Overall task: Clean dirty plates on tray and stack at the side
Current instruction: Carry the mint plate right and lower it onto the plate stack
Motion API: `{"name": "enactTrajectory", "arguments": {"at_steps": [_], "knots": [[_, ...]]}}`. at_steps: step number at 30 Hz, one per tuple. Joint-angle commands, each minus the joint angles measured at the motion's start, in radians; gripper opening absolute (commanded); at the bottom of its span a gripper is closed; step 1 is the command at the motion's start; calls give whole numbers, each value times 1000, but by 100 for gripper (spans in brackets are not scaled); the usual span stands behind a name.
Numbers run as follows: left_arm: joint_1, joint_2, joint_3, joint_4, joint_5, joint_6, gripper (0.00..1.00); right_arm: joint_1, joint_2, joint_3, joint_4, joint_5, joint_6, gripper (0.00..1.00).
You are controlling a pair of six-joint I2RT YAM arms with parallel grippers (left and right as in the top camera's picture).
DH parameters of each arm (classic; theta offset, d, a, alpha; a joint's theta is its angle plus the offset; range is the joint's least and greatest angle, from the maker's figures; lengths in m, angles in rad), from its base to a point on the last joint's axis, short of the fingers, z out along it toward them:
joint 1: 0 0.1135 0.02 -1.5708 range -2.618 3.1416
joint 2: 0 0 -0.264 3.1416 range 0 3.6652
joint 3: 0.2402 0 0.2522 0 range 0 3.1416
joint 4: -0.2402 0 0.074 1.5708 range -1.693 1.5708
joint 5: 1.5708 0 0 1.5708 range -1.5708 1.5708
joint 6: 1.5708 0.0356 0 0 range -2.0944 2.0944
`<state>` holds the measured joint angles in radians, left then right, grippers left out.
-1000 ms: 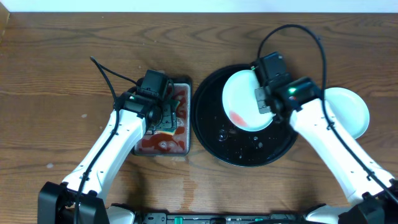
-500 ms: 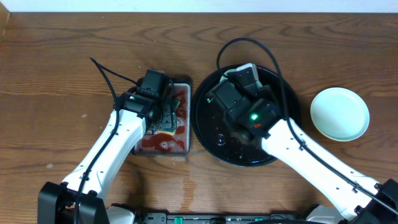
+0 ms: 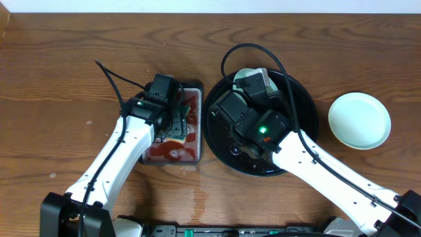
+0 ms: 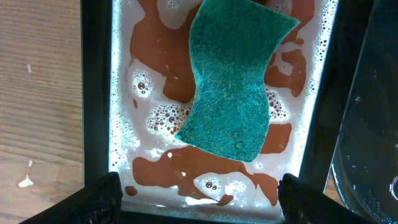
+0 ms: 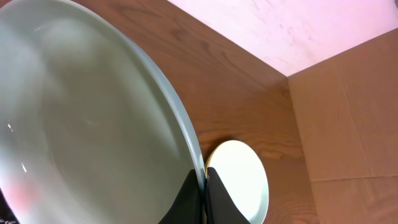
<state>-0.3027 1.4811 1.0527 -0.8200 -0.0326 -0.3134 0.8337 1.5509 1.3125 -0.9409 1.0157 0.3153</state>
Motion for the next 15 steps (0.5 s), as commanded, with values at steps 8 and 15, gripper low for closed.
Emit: {"name": "enactTrajectory", "arguments": {"at_steps": [8, 15], "knots": [[5, 6, -8, -5, -5, 3, 81, 5, -20, -1, 26, 61, -8, 1], [5, 6, -8, -2, -5, 3, 81, -3, -20, -1, 226, 99, -378, 1]]}}
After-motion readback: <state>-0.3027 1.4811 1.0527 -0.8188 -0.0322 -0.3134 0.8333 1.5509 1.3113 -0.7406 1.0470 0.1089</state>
